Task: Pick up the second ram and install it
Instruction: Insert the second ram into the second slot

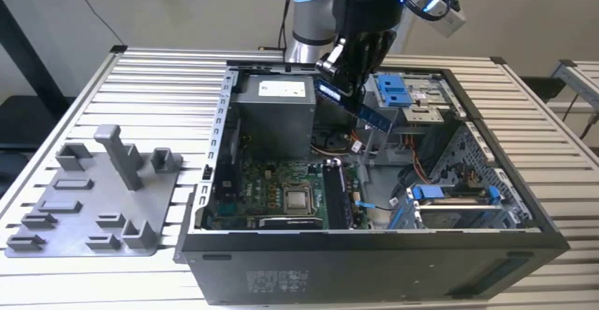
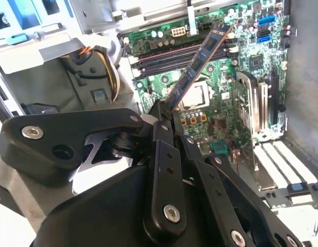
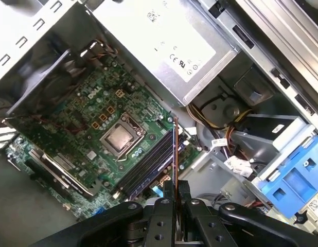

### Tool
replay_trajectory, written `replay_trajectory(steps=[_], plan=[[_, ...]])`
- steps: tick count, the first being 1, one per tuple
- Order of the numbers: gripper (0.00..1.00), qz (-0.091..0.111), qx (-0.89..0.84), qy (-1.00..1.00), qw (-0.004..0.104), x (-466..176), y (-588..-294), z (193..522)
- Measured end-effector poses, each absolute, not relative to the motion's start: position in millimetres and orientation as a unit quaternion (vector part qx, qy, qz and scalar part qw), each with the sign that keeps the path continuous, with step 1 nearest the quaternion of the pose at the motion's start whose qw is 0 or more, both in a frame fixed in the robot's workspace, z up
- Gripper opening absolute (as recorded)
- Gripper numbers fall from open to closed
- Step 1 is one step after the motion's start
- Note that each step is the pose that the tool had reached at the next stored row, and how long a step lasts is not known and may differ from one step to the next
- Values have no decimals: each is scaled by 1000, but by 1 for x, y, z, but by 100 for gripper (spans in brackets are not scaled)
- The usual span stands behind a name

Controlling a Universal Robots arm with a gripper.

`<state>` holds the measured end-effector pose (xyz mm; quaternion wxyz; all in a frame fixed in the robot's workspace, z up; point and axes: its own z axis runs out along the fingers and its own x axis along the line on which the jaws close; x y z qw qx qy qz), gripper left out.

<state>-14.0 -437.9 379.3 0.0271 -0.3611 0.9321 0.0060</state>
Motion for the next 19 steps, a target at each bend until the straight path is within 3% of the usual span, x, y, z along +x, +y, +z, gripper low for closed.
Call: replay_trajectory(steps=[19], plan=[[14, 4, -281, 959, 28, -16, -438, 378]])
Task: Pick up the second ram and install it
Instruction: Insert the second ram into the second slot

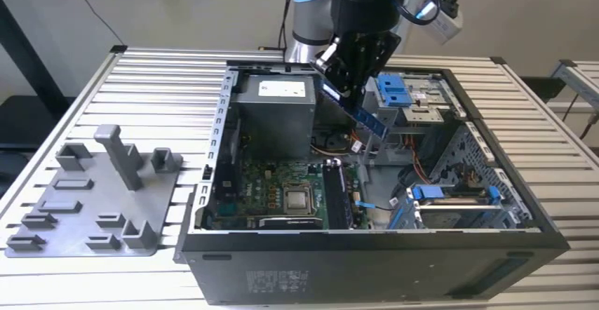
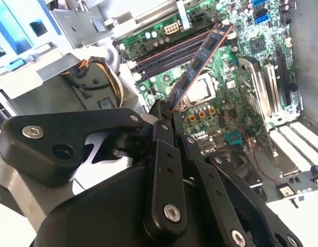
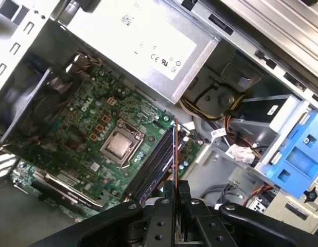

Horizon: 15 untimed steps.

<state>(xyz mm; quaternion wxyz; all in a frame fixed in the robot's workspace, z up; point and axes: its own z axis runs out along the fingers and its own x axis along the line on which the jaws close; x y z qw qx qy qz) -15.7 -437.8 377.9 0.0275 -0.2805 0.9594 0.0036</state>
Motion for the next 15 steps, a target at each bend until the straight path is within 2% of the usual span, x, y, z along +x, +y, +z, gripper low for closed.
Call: replay_trajectory(steps=[15], plan=[[14, 2, -229, 973, 28, -17, -437, 377]])
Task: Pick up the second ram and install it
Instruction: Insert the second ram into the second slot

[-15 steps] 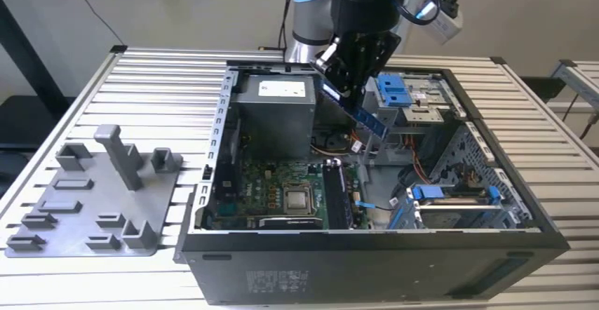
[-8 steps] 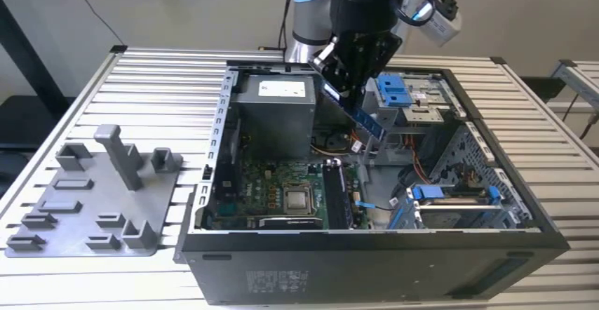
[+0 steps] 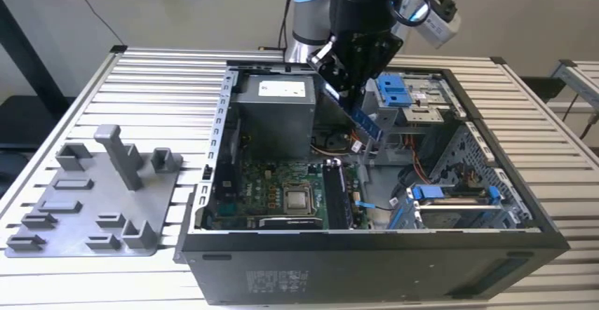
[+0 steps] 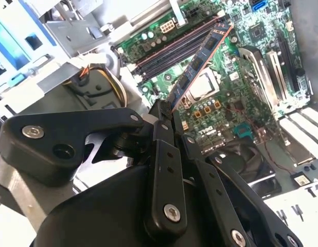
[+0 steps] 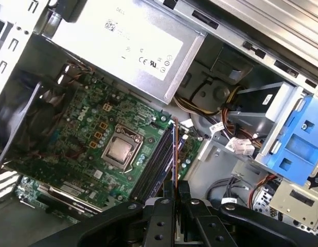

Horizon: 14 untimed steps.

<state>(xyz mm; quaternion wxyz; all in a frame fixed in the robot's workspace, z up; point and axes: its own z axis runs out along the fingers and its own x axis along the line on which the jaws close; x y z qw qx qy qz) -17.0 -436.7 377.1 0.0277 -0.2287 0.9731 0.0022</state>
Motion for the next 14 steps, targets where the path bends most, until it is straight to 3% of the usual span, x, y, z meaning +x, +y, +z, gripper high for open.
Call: replay_trajectory(steps=[14], plan=[[14, 1, -187, 982, 28, -18, -435, 376]])
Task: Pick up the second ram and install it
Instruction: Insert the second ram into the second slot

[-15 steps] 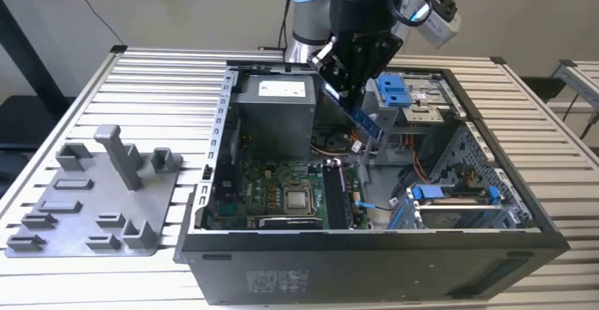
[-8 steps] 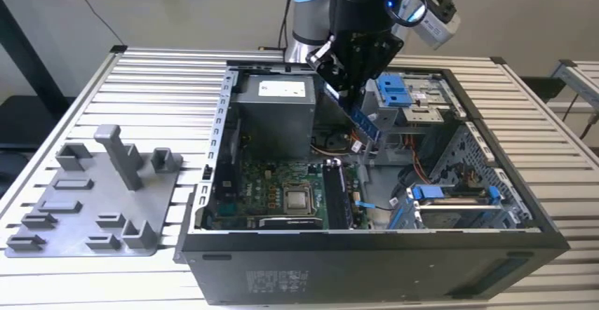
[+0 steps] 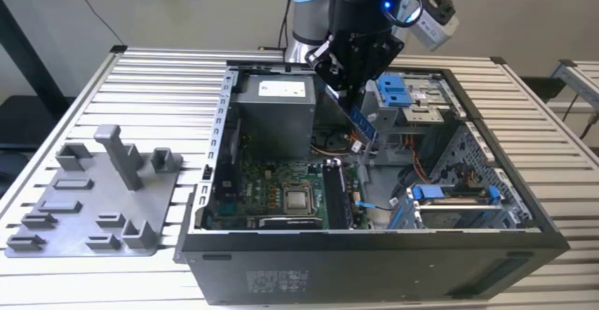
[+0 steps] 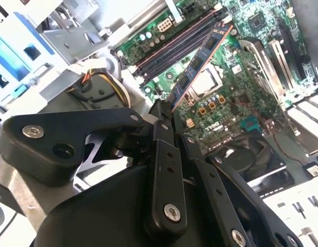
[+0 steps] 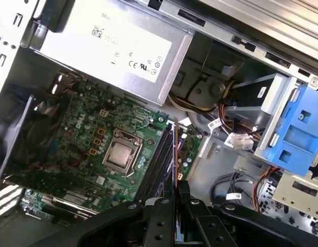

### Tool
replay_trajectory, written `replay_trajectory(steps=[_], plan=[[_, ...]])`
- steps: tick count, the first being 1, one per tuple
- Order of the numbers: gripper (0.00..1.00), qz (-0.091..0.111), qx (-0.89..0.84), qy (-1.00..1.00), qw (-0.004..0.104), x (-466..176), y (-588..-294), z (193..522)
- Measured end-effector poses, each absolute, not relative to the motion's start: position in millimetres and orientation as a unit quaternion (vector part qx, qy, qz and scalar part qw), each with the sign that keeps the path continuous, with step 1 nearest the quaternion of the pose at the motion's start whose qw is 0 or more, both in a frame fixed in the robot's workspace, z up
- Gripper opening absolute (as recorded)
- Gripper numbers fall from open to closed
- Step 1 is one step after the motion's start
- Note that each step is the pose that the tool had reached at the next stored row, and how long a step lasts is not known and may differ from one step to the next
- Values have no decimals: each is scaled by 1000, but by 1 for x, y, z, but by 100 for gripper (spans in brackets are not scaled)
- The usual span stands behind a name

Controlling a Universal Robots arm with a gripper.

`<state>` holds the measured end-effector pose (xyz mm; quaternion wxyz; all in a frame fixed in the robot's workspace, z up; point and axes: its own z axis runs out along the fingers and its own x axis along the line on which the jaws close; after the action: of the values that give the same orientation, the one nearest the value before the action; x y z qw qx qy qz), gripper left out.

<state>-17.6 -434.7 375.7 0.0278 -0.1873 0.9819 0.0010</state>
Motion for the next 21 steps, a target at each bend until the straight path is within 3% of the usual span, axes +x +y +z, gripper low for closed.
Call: replay_trajectory(steps=[21], plan=[[14, -2, -78, 997, 28, -18, -434, 373]])
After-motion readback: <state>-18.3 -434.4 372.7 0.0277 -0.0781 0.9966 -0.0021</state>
